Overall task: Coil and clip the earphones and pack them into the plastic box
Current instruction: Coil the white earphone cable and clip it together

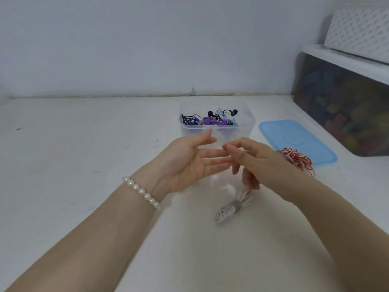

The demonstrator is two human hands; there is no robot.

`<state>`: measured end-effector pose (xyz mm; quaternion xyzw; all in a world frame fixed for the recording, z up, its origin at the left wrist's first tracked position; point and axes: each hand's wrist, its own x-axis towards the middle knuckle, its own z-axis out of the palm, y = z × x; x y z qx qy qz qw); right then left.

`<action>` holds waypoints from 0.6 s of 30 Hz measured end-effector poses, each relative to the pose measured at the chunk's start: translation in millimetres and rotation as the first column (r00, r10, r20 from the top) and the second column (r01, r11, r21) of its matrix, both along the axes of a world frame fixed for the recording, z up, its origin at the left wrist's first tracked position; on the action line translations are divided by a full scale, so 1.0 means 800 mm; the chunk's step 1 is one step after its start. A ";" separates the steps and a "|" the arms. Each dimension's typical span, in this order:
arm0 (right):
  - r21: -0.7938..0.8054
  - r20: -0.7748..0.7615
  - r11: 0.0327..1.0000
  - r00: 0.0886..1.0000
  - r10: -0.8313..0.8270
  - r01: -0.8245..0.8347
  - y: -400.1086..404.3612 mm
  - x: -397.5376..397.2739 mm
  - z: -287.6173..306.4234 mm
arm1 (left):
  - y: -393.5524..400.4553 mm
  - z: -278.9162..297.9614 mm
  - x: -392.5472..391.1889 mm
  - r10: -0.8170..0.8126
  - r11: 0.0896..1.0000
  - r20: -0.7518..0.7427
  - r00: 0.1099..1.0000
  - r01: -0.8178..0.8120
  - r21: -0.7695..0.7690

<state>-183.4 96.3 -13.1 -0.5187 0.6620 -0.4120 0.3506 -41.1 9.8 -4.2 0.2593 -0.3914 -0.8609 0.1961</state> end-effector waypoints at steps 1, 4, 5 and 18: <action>-0.013 -0.015 1.000 1.000 0.000 0.000 -0.001 0.003 -0.001 | 0.000 0.000 0.000 0.005 1.000 0.001 1.000 -0.005 0.004; -0.054 -0.139 0.999 0.990 0.001 -0.008 -0.002 0.008 -0.005 | 0.000 -0.001 0.001 0.012 0.999 0.034 0.999 -0.011 -0.041; -0.078 -0.182 0.997 0.983 -0.022 0.007 0.000 0.008 -0.005 | -0.001 -0.001 0.001 0.019 0.998 0.033 0.999 -0.017 -0.053; -0.066 -0.429 0.998 0.902 -0.039 0.012 -0.012 0.023 -0.017 | -0.046 0.010 0.034 0.341 0.788 0.191 0.920 -0.169 -0.592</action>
